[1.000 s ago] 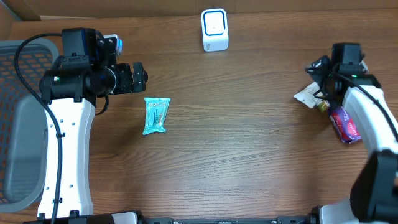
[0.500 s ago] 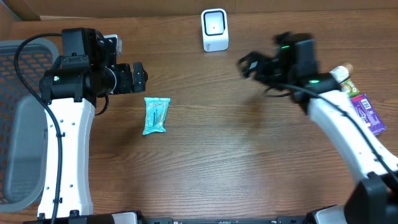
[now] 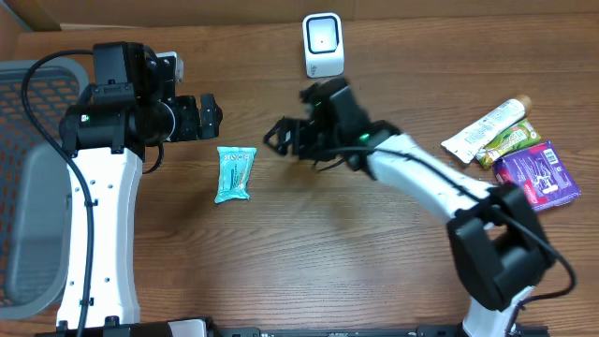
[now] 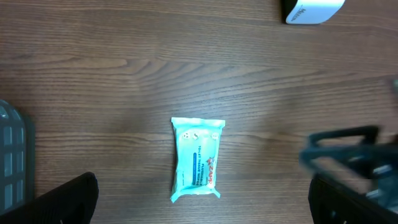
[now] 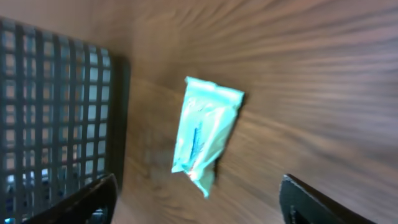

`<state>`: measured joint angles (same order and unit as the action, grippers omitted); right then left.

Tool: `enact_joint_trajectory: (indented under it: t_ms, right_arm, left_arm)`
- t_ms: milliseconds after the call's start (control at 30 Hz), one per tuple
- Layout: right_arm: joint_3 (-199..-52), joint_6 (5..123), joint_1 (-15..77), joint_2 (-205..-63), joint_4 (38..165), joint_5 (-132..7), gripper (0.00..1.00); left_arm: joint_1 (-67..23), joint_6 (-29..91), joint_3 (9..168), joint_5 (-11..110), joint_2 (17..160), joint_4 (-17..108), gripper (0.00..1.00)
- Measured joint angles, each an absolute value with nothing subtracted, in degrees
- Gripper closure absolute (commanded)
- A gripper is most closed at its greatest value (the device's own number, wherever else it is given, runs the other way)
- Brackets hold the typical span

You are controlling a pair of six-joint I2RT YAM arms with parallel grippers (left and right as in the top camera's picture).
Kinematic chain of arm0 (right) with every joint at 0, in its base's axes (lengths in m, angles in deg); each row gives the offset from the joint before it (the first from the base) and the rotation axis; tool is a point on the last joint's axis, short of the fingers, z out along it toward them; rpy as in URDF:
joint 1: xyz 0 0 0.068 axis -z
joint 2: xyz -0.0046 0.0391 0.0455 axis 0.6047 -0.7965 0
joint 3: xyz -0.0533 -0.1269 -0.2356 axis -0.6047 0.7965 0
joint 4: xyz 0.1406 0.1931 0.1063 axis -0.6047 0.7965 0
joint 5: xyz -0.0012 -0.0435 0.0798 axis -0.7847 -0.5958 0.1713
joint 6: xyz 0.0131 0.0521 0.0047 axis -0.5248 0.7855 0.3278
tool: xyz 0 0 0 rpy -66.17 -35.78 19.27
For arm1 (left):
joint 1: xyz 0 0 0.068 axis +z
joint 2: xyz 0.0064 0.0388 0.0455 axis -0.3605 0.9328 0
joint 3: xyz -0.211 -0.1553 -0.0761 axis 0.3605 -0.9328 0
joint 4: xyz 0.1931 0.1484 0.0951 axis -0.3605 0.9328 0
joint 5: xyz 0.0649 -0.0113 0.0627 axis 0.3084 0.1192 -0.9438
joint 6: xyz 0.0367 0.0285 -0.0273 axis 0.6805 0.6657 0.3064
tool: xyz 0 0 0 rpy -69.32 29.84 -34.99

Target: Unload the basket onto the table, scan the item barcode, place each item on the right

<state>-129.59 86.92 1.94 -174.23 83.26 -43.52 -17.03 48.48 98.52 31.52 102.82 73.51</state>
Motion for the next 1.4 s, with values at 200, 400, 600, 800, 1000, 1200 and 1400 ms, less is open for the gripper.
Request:
enact_joint_trajectory:
  t_ms: [200, 400, 600, 800, 1000, 1200, 1400]
  right_arm:
    - [-129.63, 90.20, -2.04, -178.62, 77.93, -46.42, 0.33]
    - [-129.67, 93.69, -5.05, -183.74, 73.67, -49.70, 0.40]
    - [-129.67, 94.98, -9.14, -185.81, 71.50, -51.60, 0.45]
    - [-129.67, 95.38, -11.35, -186.03, 71.33, -53.61, 0.61]
    - [-129.74, 96.47, -11.70, -186.58, 74.41, -56.50, 0.63]
    - [-129.80, 96.91, -11.70, -187.28, 73.78, -58.73, 0.63]
    - [-129.91, 96.97, -11.70, -188.43, 71.59, -59.01, 0.70]
  left_arm:
    - [-17.03, 48.51, 98.52, 31.52, 102.82, 73.51, 0.00]
    - [-17.03, 48.51, 98.52, 31.52, 102.82, 73.51, 0.00]
    - [-17.03, 48.48, 98.52, 31.52, 102.82, 73.51, 0.00]
    - [-17.03, 48.51, 98.52, 31.52, 102.82, 73.51, 0.00]
    - [-17.03, 48.51, 98.52, 31.52, 102.82, 73.51, 0.01]
    - [-17.03, 48.51, 98.52, 31.52, 102.82, 73.51, 0.00]
    - [-17.03, 48.51, 98.52, 31.52, 102.82, 73.51, 0.00]
